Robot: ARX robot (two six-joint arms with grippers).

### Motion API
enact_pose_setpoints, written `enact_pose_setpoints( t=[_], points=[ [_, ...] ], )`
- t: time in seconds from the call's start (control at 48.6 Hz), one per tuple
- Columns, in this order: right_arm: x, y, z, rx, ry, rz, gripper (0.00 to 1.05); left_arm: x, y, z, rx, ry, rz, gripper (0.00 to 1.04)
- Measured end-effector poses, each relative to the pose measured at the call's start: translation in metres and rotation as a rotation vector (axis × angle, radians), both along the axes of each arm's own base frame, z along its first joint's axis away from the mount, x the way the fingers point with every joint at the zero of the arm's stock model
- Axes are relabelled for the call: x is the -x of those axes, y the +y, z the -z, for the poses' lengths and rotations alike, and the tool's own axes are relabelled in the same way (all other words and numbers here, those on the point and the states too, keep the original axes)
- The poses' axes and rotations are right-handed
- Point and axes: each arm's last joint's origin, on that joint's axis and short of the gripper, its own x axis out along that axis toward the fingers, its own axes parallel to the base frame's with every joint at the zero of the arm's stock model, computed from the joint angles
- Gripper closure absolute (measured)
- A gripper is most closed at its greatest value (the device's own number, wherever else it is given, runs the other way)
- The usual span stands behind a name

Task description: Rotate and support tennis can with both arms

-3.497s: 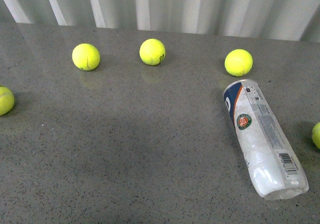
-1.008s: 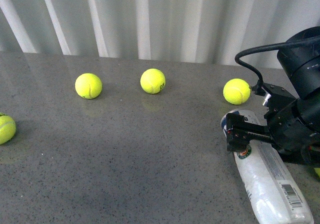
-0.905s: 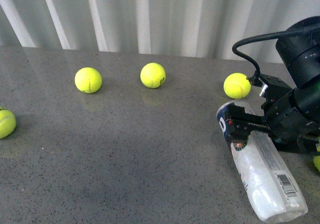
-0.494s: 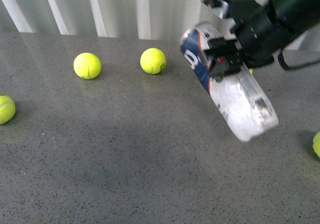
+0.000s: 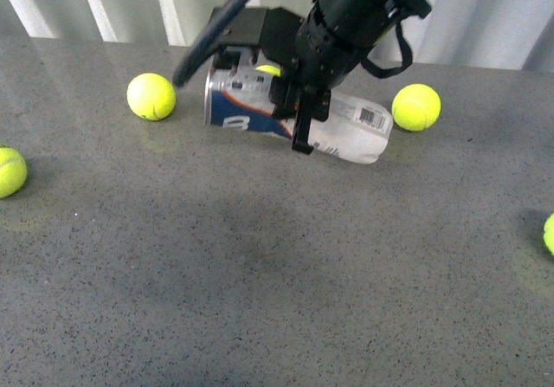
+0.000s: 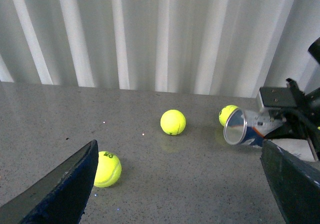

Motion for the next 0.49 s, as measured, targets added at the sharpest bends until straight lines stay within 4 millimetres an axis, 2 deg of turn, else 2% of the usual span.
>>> enact_pose_setpoints(
  t=[0.103,0.267,0.473,0.494],
  points=[
    [-0.001,0.009,0.015,0.049,0.0,-0.091,0.98,0.0,0.0,0.0,0.0,0.0,0.0,0.07],
    [-0.007,0.021,0.032,0.09,-0.014,-0.142,0.98,0.0,0.0,0.0,0.0,0.0,0.0,0.07],
    [-0.011,0.025,0.039,0.123,-0.064,-0.139,0.98,0.0,0.0,0.0,0.0,0.0,0.0,0.07],
    [-0.012,0.025,0.04,0.125,-0.075,-0.136,0.95,0.0,0.0,0.0,0.0,0.0,0.0,0.07]
  ],
)
